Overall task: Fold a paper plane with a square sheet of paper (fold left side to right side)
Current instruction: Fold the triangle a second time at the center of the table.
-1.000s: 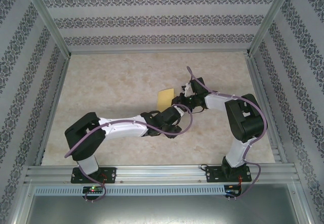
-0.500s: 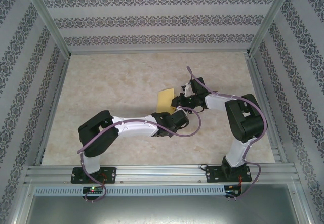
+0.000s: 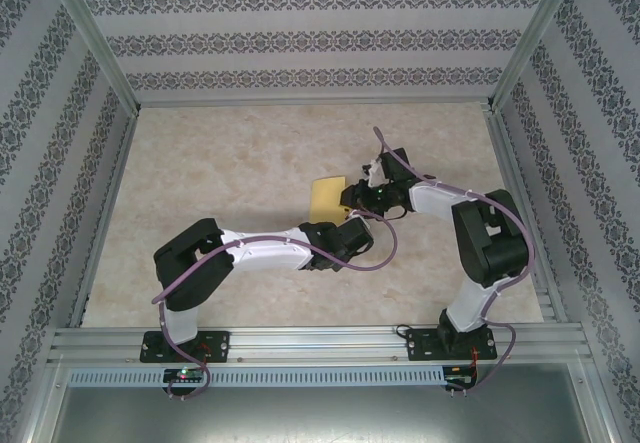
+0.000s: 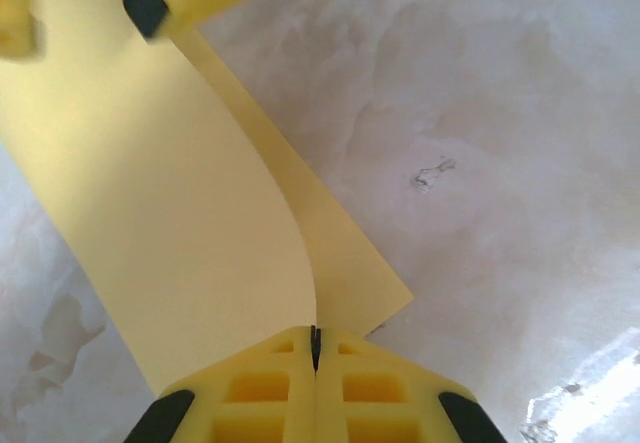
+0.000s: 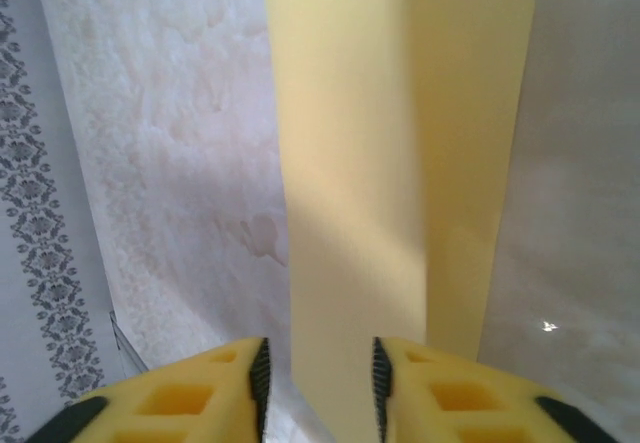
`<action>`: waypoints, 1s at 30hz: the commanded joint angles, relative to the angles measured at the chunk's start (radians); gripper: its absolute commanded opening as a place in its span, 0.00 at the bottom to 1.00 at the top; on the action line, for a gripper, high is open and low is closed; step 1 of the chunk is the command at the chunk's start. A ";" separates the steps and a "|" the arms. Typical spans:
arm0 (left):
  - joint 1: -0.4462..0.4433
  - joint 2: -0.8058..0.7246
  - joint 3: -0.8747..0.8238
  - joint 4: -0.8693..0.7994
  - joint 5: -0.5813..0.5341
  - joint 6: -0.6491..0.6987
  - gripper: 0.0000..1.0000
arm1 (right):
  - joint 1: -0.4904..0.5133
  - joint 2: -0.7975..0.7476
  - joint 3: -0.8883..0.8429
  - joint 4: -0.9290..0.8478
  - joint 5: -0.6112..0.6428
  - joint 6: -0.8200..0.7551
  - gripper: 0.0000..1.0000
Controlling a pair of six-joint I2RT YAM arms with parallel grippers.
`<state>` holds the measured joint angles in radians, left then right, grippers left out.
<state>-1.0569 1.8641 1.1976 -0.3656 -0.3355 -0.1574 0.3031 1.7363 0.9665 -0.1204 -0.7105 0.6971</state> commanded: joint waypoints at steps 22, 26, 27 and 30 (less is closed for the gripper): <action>0.334 -0.217 -0.197 0.208 0.720 -0.162 0.00 | 0.077 -0.248 -0.331 0.148 0.111 0.022 0.04; 0.355 -0.222 -0.197 0.173 0.725 -0.150 0.00 | 0.133 -0.191 -0.324 0.193 0.133 0.052 0.01; 0.360 -0.221 -0.195 0.164 0.729 -0.145 0.00 | 0.143 -0.178 -0.319 0.197 0.139 0.054 0.01; 0.369 -0.217 -0.188 0.142 0.729 -0.136 0.00 | 0.169 -0.144 -0.290 0.175 0.160 0.044 0.00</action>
<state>-0.7044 1.6745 1.0115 -0.1898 0.3660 -0.2966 0.4553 1.5677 0.6483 0.0353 -0.5892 0.7322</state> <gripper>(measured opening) 0.062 0.052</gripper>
